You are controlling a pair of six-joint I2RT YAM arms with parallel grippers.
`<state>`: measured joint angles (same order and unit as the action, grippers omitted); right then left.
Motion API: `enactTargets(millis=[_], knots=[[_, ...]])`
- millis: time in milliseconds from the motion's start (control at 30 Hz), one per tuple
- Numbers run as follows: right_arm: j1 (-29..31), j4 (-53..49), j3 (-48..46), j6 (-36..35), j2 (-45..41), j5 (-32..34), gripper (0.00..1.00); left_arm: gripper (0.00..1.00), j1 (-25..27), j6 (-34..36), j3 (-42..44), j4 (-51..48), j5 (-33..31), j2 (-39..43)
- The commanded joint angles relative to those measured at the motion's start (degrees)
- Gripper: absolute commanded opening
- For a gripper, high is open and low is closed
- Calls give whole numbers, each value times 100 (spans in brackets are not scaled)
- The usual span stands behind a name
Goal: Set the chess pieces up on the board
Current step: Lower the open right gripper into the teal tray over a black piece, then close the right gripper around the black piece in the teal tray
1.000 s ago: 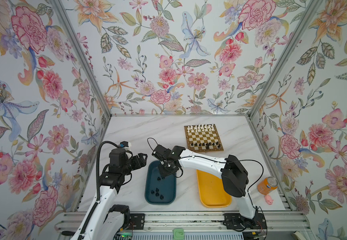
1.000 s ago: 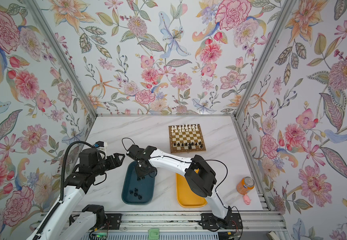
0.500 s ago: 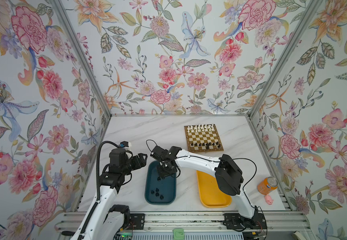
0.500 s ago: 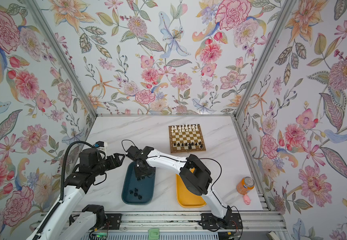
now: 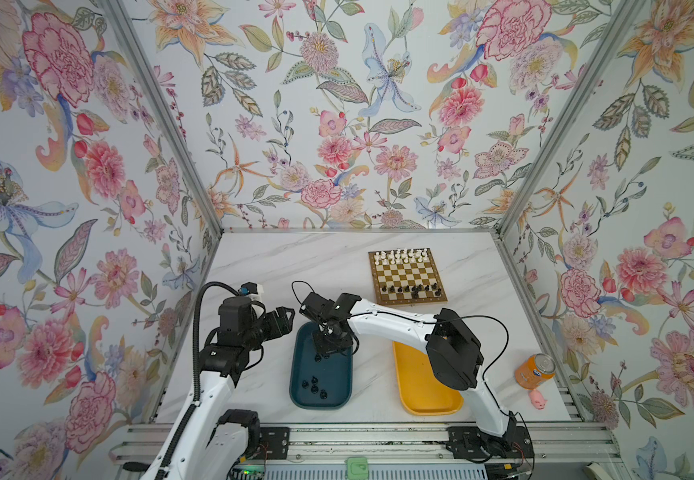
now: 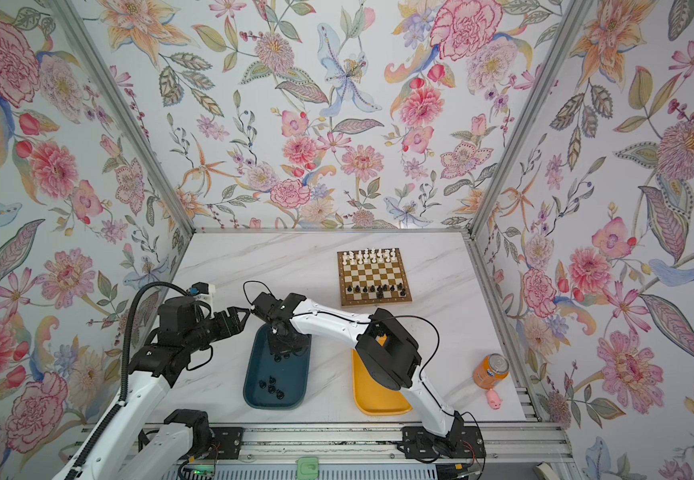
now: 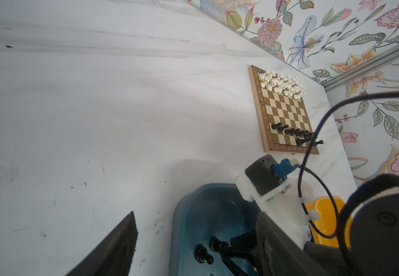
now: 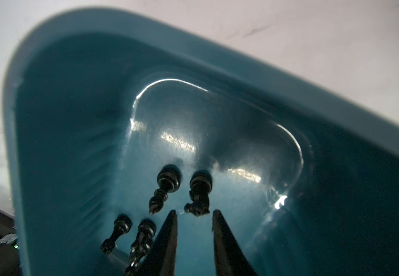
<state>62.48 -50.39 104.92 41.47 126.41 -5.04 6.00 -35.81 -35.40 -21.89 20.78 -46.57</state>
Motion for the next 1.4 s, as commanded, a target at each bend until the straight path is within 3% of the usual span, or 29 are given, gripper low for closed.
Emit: enactTargets(millis=[0,633,1100,1367], knots=[[-27,-211,166,107,171,-14,28,80,-40,118,-64,-87,119,7],[-106,-279,208,29,222,109,22,79,-27,154,-108,-104,120,-41],[-155,-479,397,-96,366,183,12,79,-24,166,-125,-119,120,-23],[-205,-506,421,-164,425,149,12,79,-35,178,-160,-122,106,-45]])
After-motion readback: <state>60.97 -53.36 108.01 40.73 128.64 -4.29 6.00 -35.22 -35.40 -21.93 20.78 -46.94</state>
